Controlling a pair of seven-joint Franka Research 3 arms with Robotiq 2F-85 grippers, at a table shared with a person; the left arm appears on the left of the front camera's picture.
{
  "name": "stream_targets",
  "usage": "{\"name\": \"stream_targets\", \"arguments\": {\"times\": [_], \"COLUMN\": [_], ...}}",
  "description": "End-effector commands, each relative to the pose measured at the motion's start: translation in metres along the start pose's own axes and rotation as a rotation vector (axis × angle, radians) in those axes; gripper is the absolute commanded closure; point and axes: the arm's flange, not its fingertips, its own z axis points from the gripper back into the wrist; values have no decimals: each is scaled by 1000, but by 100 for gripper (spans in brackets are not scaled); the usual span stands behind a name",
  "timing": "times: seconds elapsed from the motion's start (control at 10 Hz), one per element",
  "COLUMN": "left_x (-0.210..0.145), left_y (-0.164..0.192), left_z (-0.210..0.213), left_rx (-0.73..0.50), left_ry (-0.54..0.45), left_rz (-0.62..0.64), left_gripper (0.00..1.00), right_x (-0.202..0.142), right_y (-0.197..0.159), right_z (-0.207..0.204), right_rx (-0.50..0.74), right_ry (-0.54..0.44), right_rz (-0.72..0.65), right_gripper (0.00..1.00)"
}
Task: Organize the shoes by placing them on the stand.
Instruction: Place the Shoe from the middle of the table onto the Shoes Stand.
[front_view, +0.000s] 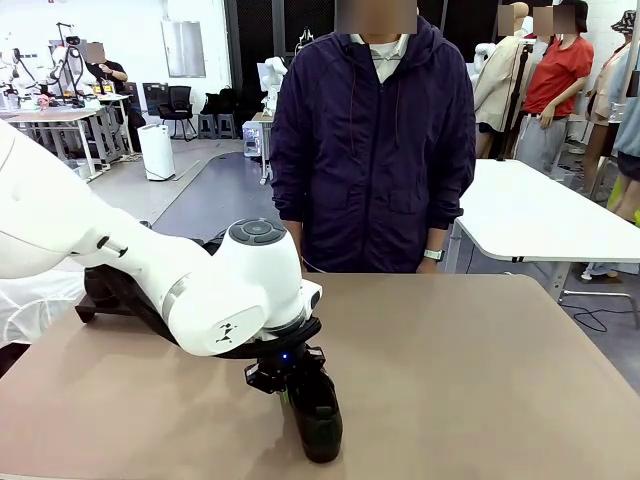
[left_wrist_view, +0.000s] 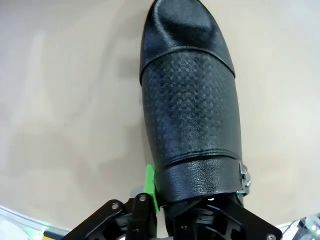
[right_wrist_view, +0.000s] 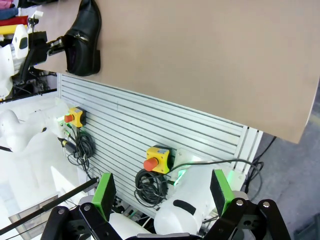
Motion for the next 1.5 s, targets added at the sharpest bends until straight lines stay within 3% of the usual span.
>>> {"name": "stream_targets", "arguments": {"times": [0.0,0.3,0.5,0.7,0.9,1.1,1.2,1.4], "left_x": [0,-5,-7,-18,-44,-51,-44,-15], "left_y": [-2,-3,4,23,52,93,125,196], "left_z": [2,15,43,96,154,192,206,221], "left_rx": [10,-1,-33,-73,-110,-99,-103,-96], "left_ry": [-49,-73,-97,-96,-43,-76,-119,-207], "left_rz": [13,-19,-119,-285,-517,-727,-787,-773], "left_gripper": [100,100,100,100,100,100,100,100], "right_x": [1,1,1,1,1,1,1,1], "right_y": [1,1,1,1,1,1,1,1], "right_z": [4,4,4,4,4,4,4,4], "right_rx": [4,4,4,4,4,4,4,4], "right_ry": [1,1,1,1,1,1,1,1], "right_rz": [0,0,0,0,0,0,0,0], "right_gripper": [0,0,0,0,0,0,0,0]}}
